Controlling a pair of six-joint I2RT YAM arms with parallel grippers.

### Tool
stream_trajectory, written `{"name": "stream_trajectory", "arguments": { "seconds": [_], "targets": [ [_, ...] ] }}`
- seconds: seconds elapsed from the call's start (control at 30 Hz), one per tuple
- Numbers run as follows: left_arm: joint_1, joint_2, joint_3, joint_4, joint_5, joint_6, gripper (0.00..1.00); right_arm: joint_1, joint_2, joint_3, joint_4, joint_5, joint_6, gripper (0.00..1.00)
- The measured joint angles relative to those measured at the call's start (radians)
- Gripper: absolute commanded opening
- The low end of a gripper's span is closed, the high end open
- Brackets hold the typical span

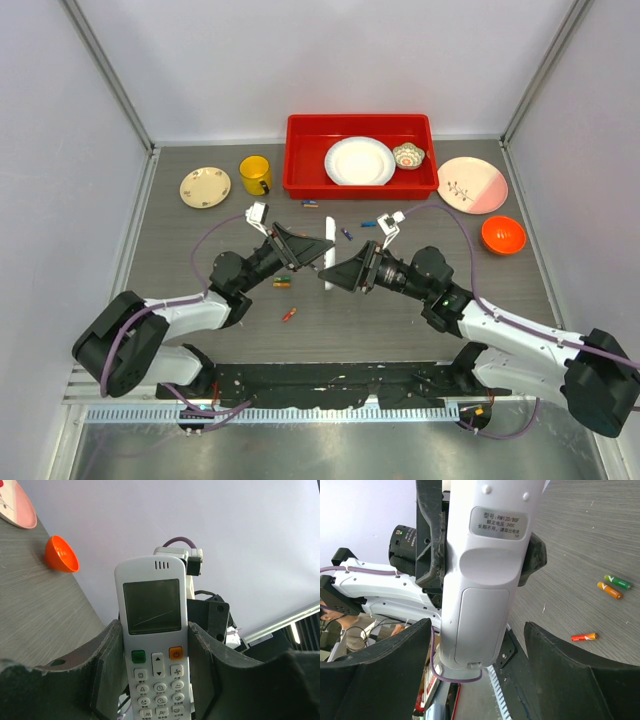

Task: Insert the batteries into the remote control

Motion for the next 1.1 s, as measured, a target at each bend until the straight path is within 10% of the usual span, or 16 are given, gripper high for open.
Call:
{"name": "stream_trajectory", "arguments": {
  "seconds": [0.43,0.67,0.7,1.1],
  "targets": [
    [0.0,0.023,0.015,0.006,0.0,-0.013,0.01,0.0,0.05,-0.004,0.077,-0.051,0.024,0.42],
    [0.0,0.029,0.017,0.007,0.009,-0.009,0.76,-0.005,0.034,-0.009,0.054,-0.061,0.006,0.19],
    [0.0,0.029,0.017,0.008,0.008,-0.008,0.99,-0.004,0.018,-0.009,0.021,-0.066,-0.015,0.16],
    [-0.002,-0.15,0.105,-0.425,-0.055,0.167,1.0,0.006,-0.134,0.27,-0.738,0.12,-0.395,0.01]
  ]
}}
